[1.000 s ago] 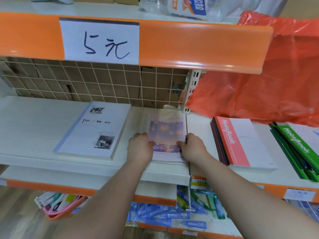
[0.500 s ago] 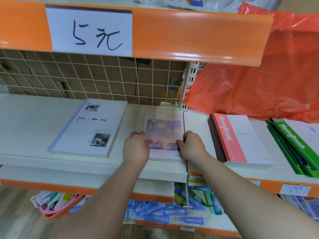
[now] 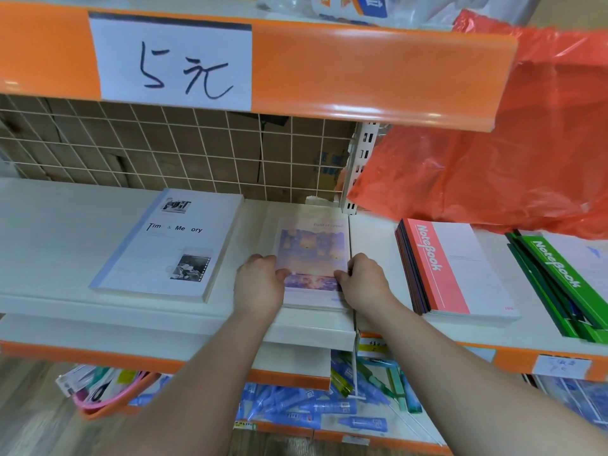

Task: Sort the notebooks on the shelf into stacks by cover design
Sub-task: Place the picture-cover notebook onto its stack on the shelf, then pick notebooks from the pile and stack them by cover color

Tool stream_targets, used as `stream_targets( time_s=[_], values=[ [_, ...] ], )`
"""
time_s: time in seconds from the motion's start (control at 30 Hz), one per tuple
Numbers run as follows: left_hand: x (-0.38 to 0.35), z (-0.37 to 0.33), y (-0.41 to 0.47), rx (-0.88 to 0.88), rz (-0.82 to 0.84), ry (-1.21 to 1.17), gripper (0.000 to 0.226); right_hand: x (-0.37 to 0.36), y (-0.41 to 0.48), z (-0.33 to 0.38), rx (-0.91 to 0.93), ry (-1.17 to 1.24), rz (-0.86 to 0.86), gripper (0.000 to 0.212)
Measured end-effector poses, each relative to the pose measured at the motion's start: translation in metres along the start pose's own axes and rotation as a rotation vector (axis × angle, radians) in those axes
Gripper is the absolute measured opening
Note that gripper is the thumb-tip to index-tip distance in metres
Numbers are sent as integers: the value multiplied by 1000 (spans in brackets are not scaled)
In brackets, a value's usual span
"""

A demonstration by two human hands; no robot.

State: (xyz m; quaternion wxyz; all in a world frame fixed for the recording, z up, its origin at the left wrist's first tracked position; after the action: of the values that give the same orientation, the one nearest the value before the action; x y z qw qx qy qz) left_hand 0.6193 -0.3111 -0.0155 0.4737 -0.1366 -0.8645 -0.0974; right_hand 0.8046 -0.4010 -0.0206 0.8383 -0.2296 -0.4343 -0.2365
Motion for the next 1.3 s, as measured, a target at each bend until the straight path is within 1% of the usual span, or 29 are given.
stream_targets(
  time_s=[0.17,0.23,0.3,0.4,0.47,0.5,0.57,0.67,0.77,0.9,1.07,1.17,1.3],
  values=[
    [0,-2,1,4,31,54,26,-1,1,2,17,-44,24,27],
    [4,-15,1,-39,24,119,26,5,-1,5,49,-89,15,27],
    [12,-38,0,-124,0,151,30,16,-6,14,145,-157,-42,25],
    [18,-81,-1,-293,-16,245,40,34,-16,31,389,-257,-101,25],
    [14,-103,-1,-335,37,325,49,44,-20,34,511,-355,-81,32],
    [11,-112,-2,-334,71,352,54,49,-22,32,532,-410,-69,37],
    [3,-129,-7,-355,112,409,61,60,-24,17,516,-498,-56,46],
    [-11,-158,-21,-419,124,445,61,79,-27,-15,450,-544,-28,51],
    [-29,-189,-36,-459,130,467,63,103,-32,-51,384,-514,-27,51],
    [-55,-235,-57,-461,168,422,67,133,-36,-101,331,-480,-40,53],
    [-96,-295,-84,-483,182,473,65,171,-34,-171,291,-446,-12,53],
    [-117,-328,-99,-480,191,493,63,194,-28,-213,280,-443,-9,53],
    [-140,-356,-117,-447,195,519,64,213,-24,-259,257,-450,16,47]
  ],
)
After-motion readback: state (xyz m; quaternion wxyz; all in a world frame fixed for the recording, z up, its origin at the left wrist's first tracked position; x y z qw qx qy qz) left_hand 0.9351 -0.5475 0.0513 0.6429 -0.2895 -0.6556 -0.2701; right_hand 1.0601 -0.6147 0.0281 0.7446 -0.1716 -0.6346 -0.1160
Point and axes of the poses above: each hand's wrist, its own y-axis towards the middle knuckle, its own x-axis out of the back of the hand, z = x × y, the point moved 7 cm from there along y, towards the middle knuckle, and after that the axes turned 2 degrees about -y, right-handed, at the moved point
